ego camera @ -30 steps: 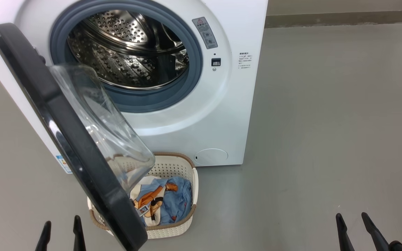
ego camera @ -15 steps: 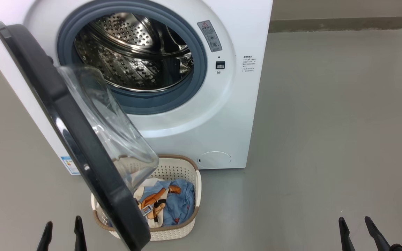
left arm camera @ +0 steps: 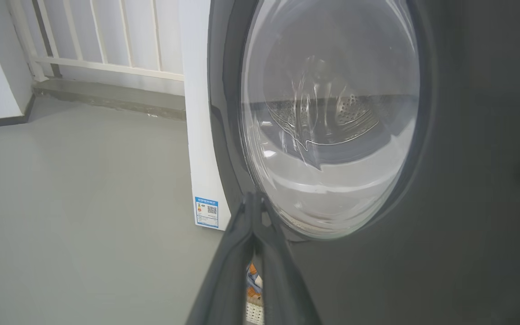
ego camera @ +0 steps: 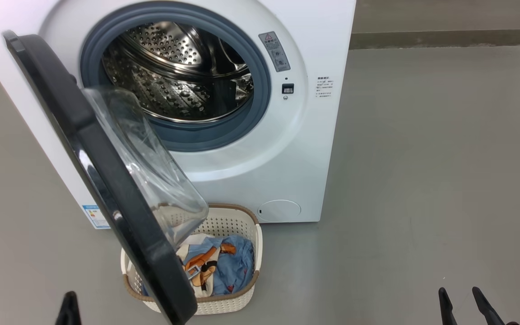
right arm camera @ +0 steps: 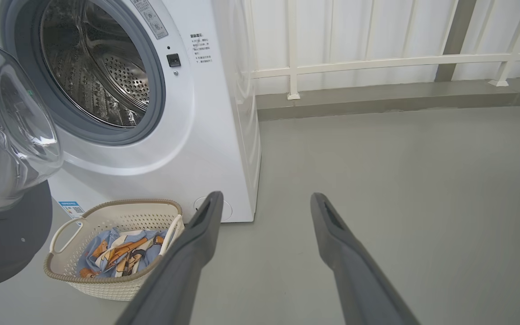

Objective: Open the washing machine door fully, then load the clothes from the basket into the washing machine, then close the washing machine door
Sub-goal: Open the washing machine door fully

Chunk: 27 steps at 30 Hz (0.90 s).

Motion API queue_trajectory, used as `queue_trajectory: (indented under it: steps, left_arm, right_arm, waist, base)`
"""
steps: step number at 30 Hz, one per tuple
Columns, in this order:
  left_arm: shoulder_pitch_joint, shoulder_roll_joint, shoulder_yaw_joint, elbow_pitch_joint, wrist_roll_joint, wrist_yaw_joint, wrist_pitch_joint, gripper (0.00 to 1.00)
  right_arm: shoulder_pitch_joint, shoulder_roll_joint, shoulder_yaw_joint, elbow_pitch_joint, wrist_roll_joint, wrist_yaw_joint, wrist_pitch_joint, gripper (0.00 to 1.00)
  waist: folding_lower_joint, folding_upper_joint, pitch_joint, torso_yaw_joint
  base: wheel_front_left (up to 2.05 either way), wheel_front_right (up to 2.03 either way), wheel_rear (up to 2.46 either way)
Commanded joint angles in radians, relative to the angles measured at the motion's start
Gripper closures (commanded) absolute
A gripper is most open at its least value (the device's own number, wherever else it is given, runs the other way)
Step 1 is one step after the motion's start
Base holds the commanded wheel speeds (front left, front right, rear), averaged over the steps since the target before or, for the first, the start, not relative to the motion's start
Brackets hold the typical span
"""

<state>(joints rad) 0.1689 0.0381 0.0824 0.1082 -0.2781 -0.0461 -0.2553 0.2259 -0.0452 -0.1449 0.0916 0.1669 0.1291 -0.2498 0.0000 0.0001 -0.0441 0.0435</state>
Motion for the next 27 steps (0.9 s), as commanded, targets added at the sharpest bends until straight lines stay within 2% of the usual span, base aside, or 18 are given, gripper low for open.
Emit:
queue_trajectory:
  steps: [1,7,9,14,18,22,27]
  left_arm:
    - [-0.020,0.012,0.044,-0.026,-0.014,0.015,-0.006,1.00]
    - [-0.059,0.012,0.117,-0.110,-0.028,0.055,-0.006,1.00]
    - [-0.081,0.012,0.123,-0.178,-0.003,0.048,-0.006,1.00]
    - [-0.123,0.012,0.089,-0.416,0.049,0.074,-0.006,1.00]
    - [-0.164,0.012,-0.035,-0.590,0.076,0.056,0.013,1.00]
    - [-0.219,0.012,-0.229,-0.687,0.069,0.041,0.121,1.00]
    - [-0.215,0.012,-0.441,-0.666,-0.029,0.104,0.240,1.00]
  right_arm:
    - [-0.017,-0.011,0.019,-0.026,-0.008,0.002,-0.012,0.00]
    - [-0.022,-0.009,0.013,-0.033,0.005,0.002,-0.012,0.00]
    - [-0.022,-0.009,0.008,-0.036,0.005,0.002,-0.012,0.00]
    - [-0.021,-0.008,0.002,-0.043,0.006,0.002,-0.012,0.00]
    - [-0.013,-0.007,-0.002,-0.044,0.008,0.002,-0.012,0.00]
    - [-0.014,-0.006,0.002,-0.044,0.010,0.002,-0.012,0.00]
    - [-0.020,-0.005,0.012,-0.040,0.020,0.002,-0.012,0.00]
  waist:
    - [0.0000,-0.0001,0.001,0.001]
    - [0.0000,-0.0001,0.003,0.007]
    - [0.0000,-0.0001,0.003,0.013]
    - [0.0000,-0.0001,-0.001,0.030]
    - [0.0000,-0.0001,-0.008,0.057]
    - [0.0000,-0.0001,-0.010,0.082]
    - [0.0000,-0.0001,-0.006,0.100]
  base:
    - [0.00,0.00,0.00]
    - [0.00,0.00,0.00]
    - [0.00,0.00,0.00]
    - [0.00,0.00,0.00]
    - [0.00,0.00,0.00]
    - [0.00,0.00,0.00]
    - [0.00,0.00,0.00]
